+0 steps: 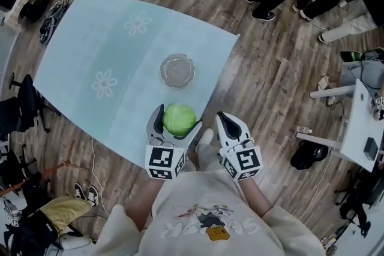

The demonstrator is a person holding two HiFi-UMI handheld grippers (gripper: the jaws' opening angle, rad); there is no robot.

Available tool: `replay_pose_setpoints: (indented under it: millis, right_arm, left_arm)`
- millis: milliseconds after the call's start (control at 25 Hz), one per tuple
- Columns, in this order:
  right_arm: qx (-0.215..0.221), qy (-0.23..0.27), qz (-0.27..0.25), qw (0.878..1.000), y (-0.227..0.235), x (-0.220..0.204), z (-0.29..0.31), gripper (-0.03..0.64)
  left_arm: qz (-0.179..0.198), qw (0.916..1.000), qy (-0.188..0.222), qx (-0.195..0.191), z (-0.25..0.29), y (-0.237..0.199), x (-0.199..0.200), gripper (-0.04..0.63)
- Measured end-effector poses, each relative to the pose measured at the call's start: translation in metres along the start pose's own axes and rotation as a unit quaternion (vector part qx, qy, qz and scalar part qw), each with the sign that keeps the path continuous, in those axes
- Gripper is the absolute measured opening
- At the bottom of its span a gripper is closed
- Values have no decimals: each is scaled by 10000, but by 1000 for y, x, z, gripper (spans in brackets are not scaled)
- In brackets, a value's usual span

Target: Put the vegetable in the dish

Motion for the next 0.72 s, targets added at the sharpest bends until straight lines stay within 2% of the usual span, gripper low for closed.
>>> replay_pose_setpoints:
  millis: [720]
  right_arm:
    - [368, -261, -197, 9988, 34, -14, 65, 31]
  left_arm:
    - [6, 9989, -257, 382, 82, -40, -15, 526]
Point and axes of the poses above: the fingertips, and each gripper's own axes: z forward along the fingers, y to its right, x out of its top, the point moved 2 cm from there along -z, backward along the fingers, and after that the axes turned 7 degrees about -z, right-handed, at the moved point
